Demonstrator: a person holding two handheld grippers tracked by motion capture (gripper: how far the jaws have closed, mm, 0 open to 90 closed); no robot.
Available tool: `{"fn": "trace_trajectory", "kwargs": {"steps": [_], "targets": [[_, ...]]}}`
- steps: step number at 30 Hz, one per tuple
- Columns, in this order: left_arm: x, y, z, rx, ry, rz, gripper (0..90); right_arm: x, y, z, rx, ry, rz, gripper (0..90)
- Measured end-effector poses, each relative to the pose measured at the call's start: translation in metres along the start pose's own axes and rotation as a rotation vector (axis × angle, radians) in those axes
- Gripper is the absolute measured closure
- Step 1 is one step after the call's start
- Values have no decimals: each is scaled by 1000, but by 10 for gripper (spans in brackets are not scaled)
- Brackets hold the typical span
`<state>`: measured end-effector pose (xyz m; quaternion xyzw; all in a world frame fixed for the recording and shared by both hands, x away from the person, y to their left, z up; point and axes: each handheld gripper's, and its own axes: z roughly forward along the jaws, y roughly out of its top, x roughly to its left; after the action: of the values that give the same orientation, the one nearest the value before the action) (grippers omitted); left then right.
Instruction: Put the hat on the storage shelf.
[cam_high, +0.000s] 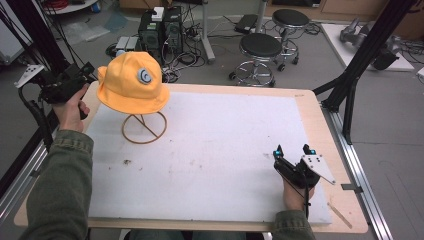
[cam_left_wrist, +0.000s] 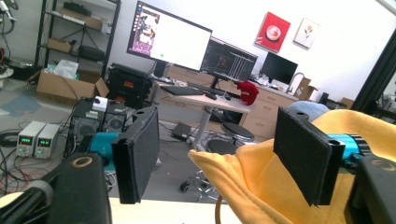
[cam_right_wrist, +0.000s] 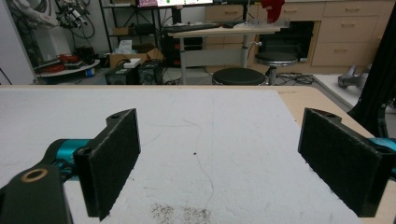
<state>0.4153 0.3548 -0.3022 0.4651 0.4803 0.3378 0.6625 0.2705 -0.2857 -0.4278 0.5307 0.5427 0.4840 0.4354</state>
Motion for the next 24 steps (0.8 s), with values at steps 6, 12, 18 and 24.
{"fn": "trace_trajectory", "kwargs": {"steps": [6, 12, 18, 24], "targets": [[-5, 4, -5, -16, -13, 16, 289, 0, 0, 0, -2, -2, 2, 118], [-16, 13, -16, -52, -39, 58, 276, 0, 0, -1, -2, 2, 6, 118], [-28, 20, -29, -75, -69, 105, 274, -1, 0, -1, -2, 8, 13, 119], [-42, 25, -40, -102, -106, 129, 265, 0, 0, -2, -3, 12, 13, 118]]}}
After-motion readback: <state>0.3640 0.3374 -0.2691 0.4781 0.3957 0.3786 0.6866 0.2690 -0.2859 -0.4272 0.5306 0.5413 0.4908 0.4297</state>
